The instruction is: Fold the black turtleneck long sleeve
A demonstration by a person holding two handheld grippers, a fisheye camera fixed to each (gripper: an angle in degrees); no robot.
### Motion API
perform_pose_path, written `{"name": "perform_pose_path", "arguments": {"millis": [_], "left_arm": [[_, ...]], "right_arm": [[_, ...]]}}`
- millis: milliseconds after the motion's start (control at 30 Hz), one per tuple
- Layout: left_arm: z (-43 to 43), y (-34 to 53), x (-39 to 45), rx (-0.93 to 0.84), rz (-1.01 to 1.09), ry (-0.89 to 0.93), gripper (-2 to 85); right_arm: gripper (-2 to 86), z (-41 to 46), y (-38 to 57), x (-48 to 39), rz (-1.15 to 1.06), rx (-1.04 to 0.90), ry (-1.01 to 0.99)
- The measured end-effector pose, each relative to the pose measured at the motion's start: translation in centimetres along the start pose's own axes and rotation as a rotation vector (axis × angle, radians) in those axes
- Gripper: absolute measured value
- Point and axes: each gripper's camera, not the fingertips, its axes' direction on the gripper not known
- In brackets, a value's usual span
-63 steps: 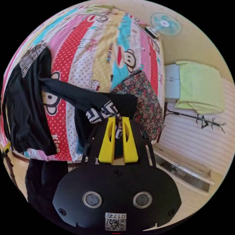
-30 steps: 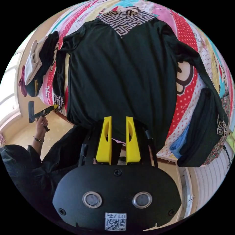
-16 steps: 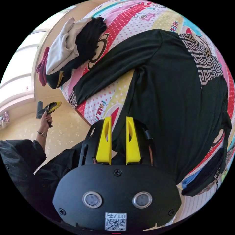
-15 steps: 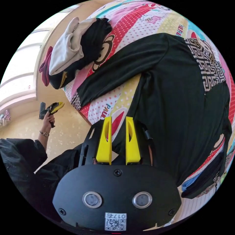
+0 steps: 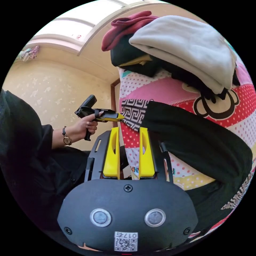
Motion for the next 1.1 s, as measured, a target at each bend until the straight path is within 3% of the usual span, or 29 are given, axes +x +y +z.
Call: {"name": "perform_pose_path", "arguments": {"millis": [133, 200, 300, 433, 567, 600, 700, 800, 867, 1000, 1100], "left_arm": [[-0.7, 2.1, 5.4, -0.015, 0.145, -0.062, 1.7], [-1.3, 3.6, 9.0, 0.031, 0.207, -0.313, 1.2], [-1.9, 5.5, 10.4, 0.090, 0.293, -0.460, -0.5], [-3.4, 8.2, 8.9, 0.199, 0.304, -0.352, -0.8], [-4.5, 13.5, 9.6, 0.436, 0.425, -0.302, -0.5], [-3.3, 14.3, 9.9, 0.428, 0.466, -0.347, -0.3], [2.9, 14.1, 9.5, 0.242, 0.517, -0.327, 4.6], [11.0, 14.7, 8.9, 0.050, 0.555, -0.241, 8.1], [15.7, 15.4, 8.7, -0.064, 0.577, -0.203, 8.3], [24.0, 18.1, 7.5, -0.219, 0.629, -0.206, 8.5], [27.6, 19.4, 6.1, -0.304, 0.673, -0.287, 9.7]], "right_arm": [[12.5, 2.4, -2.6, -3.1, -0.179, -0.013, 0.052], [11.4, 3.6, -4.0, -4.7, -0.296, -0.065, 0.055], [5.6, 3.6, -4.7, -5.2, -0.324, -0.096, 0.065], [3.7, 3.1, -4.8, -4.2, -0.258, -0.113, -0.002], [3.1, -5.8, -1.7, -0.1, -0.082, 0.218, -0.313], [3.0, -9.7, 0.5, 2.3, -0.026, 0.376, -0.456], [2.8, -19.9, 8.1, 7.2, 0.026, 0.761, -0.592], [2.9, -28.4, 17.7, 10.2, 0.078, 1.040, -0.420], [2.9, -31.4, 23.4, 12.1, 0.177, 1.125, -0.248], [3.4, -33.2, 34.9, 17.6, 0.570, 1.114, 0.125], [4.3, -32.2, 41.8, 21.0, 0.872, 1.084, 0.173]]}}
